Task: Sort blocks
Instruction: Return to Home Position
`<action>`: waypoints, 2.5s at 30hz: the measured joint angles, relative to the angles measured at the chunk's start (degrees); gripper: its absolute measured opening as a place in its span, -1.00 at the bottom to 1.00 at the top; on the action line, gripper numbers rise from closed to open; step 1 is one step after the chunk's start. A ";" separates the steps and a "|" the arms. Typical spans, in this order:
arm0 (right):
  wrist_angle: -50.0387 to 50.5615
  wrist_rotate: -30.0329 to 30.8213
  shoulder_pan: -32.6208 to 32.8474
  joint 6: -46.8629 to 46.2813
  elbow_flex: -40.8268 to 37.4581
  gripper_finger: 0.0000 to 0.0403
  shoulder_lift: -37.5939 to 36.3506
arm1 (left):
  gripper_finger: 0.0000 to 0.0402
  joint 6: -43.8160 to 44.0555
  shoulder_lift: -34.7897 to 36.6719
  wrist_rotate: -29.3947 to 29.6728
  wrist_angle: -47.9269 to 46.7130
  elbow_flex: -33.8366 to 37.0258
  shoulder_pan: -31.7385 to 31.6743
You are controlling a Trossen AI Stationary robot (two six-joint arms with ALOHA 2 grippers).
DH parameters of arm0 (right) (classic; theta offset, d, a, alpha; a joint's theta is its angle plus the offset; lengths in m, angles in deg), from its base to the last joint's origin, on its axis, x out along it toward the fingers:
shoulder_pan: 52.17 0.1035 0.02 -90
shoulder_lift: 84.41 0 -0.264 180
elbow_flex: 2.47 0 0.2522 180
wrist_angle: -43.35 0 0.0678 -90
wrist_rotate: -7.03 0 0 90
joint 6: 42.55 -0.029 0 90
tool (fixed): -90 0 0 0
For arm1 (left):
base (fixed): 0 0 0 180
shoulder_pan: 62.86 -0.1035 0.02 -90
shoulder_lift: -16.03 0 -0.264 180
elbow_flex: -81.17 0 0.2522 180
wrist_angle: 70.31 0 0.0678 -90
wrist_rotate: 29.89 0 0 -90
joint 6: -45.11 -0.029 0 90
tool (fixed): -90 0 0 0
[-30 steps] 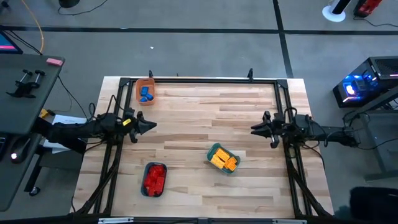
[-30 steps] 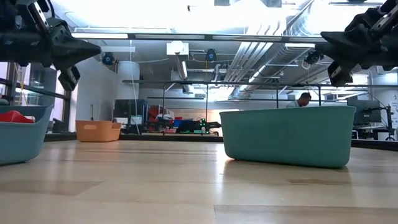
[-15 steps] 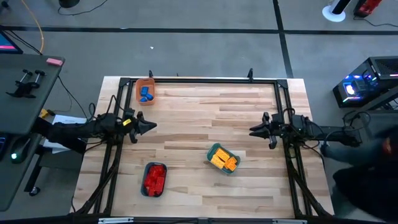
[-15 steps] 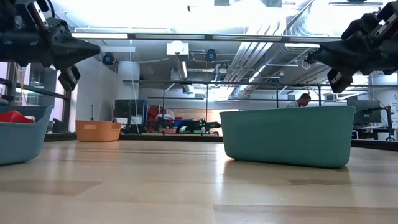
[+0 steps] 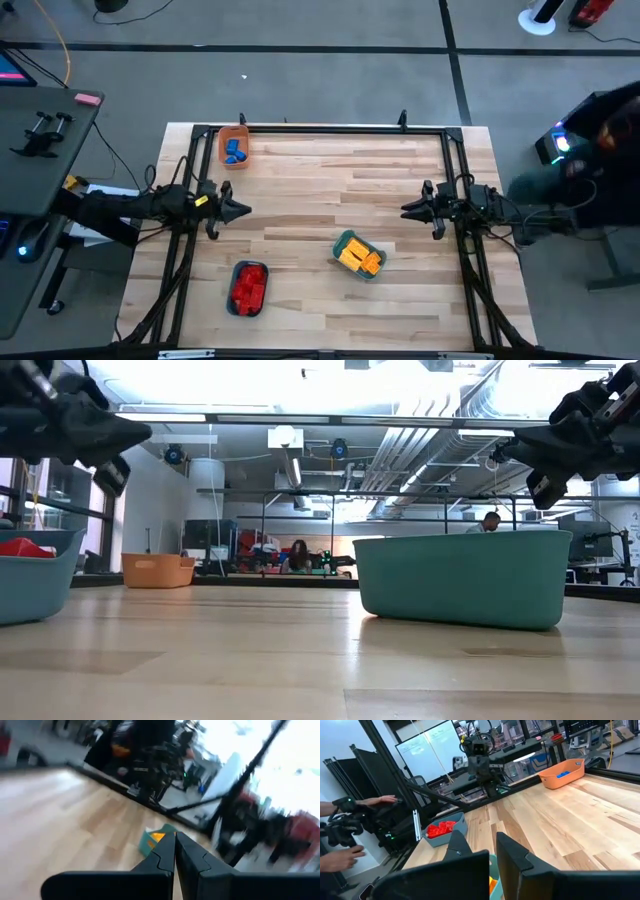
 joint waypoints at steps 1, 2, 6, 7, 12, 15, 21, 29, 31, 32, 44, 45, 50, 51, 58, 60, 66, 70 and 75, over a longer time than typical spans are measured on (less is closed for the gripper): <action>0.01 0.00 0.00 0.00 0.00 -1.00 0.00 | -1.00 -4.73 0.00 -0.50 -0.10 0.00 0.44; 0.02 0.00 0.00 0.00 0.00 -1.00 0.00 | -1.00 -10.41 0.00 -1.05 -0.28 0.00 1.17; 0.05 0.00 0.00 0.00 0.00 -1.00 0.00 | -1.00 -30.15 0.00 -2.76 -0.45 0.02 3.61; 0.07 0.00 0.00 0.00 0.00 -1.00 0.00 | -1.00 -31.77 0.00 -3.04 -0.53 0.02 3.82; 0.07 0.00 0.00 0.00 0.02 -1.00 0.00 | -1.00 -28.89 0.00 -3.82 -0.46 0.02 3.08; 0.07 0.00 0.00 0.00 0.02 -1.00 0.00 | -1.00 -27.23 -0.02 -3.78 -0.73 0.02 2.35; 0.13 0.00 0.00 0.00 0.02 -1.00 0.00 | -1.00 -26.85 -0.02 -3.80 -0.72 0.02 2.32; 0.15 0.00 0.00 0.00 0.02 -1.00 0.02 | -1.00 -26.90 -0.02 -3.78 -0.72 0.02 2.32; 0.15 0.00 0.00 0.00 0.02 -1.00 0.02 | -1.00 -26.90 -0.02 -3.80 -0.72 0.02 2.32; 0.15 0.00 0.00 0.00 0.02 -1.00 0.02 | -1.00 -26.92 -0.02 -3.80 -0.72 0.02 2.32; 0.15 0.00 0.00 0.00 0.02 -1.00 0.03 | -1.00 -26.92 -0.02 -3.78 -0.74 0.02 2.32; 0.15 0.00 0.00 0.00 0.02 -1.00 0.03 | -1.00 -26.92 -0.02 -3.78 -0.74 0.02 2.32; 0.15 0.00 0.00 0.00 0.02 -1.00 0.04 | -1.00 -26.92 -0.02 -3.78 -0.74 0.02 2.32; 0.15 0.00 0.00 0.00 0.02 -1.00 0.04 | -1.00 -26.92 -0.02 -3.78 -0.73 0.02 2.32; 0.15 0.00 0.00 0.00 0.02 -1.00 0.04 | -1.00 -26.93 -0.02 -3.78 -0.74 0.02 2.33; 0.15 0.00 0.00 0.00 0.02 -1.00 0.04 | -1.00 -26.94 -0.02 -3.78 -0.74 0.02 2.32; 0.15 0.00 0.00 0.00 0.04 -1.00 0.04 | -1.00 -26.94 -0.02 -3.78 -0.74 0.02 2.32; 0.15 0.00 0.00 0.00 0.02 -1.00 0.04 | -1.00 -26.92 -0.02 -3.78 -0.74 0.02 2.34; 0.15 -0.01 0.00 0.00 0.02 -1.00 0.04 | -1.00 -26.94 -0.02 -3.78 -0.74 0.02 2.32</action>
